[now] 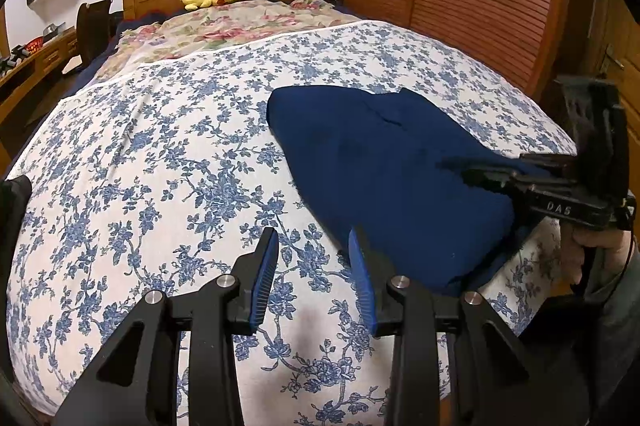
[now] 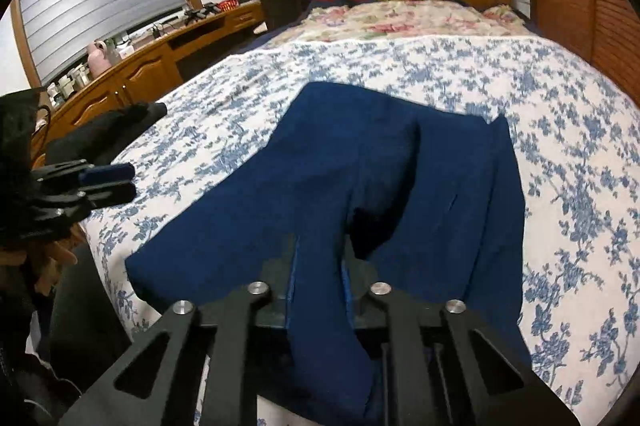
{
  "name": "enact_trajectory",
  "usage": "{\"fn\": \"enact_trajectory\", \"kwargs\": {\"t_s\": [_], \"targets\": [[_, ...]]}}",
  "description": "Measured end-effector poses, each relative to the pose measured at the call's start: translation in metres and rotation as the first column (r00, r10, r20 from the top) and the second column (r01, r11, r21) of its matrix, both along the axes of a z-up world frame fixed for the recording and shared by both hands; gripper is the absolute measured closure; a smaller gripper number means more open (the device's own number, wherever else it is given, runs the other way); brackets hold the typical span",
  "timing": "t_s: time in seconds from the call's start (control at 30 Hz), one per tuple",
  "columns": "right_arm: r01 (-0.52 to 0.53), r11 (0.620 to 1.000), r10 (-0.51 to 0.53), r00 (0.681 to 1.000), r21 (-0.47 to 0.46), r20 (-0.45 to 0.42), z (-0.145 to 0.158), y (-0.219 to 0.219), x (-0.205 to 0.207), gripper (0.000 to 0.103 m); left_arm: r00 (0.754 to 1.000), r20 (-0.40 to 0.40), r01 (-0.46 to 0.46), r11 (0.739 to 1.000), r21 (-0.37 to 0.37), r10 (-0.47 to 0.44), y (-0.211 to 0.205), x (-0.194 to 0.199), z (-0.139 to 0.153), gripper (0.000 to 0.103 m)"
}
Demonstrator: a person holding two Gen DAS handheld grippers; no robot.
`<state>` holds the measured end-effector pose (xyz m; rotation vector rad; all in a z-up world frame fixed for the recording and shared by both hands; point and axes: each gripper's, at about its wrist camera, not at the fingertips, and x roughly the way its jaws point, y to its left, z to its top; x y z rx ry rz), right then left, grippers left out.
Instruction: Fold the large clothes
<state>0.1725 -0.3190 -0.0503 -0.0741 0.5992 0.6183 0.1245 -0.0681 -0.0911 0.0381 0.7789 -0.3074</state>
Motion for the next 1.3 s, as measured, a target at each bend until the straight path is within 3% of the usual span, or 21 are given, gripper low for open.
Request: {"fn": "enact_trajectory", "kwargs": {"t_s": [0.17,0.27,0.47,0.67,0.77,0.9,1.03,1.3], "targets": [[0.057,0.997,-0.064,0.989,0.054,0.133,0.023,-0.017,-0.025,0.092,1.0,0.01,0.017,1.0,0.001,-0.017,-0.007,0.0,0.004,0.066],[0.089,0.991,-0.104,0.982,0.098,0.16,0.033,-0.042,-0.035,0.093,1.0,0.018,0.025,1.0,0.0,-0.025,-0.012,0.0,0.008,0.066],[0.216,0.973,-0.224,0.968,0.086,0.109,0.021,-0.087,-0.043,0.092,0.998,0.034,0.048,0.999,-0.002,-0.048,-0.025,-0.001,0.014,0.066],[0.203,0.979,-0.203,0.979,-0.022,0.001,-0.011,-0.086,-0.041,0.091,0.996,0.045,0.071,0.997,-0.006,-0.071,-0.04,0.0,0.018,0.066],[0.23,0.972,-0.227,0.973,-0.058,0.048,-0.004,-0.079,-0.047,0.081,0.996,0.048,0.074,0.997,-0.009,-0.074,-0.042,-0.001,0.019,0.066],[0.262,0.965,-0.259,0.959,-0.012,0.118,0.016,-0.077,-0.059,0.056,0.996,0.05,0.071,0.997,-0.004,-0.071,-0.042,-0.002,0.02,0.066],[0.178,0.982,-0.185,0.972,0.061,0.146,0.023,-0.066,-0.073,0.056,0.997,0.055,0.062,0.998,-0.007,-0.062,-0.037,-0.004,0.021,0.066],[-0.037,0.998,0.03,0.993,0.055,0.117,0.018,-0.001,-0.081,0.056,0.998,0.054,0.038,0.999,-0.009,-0.038,-0.024,-0.005,0.019,0.066]]}}
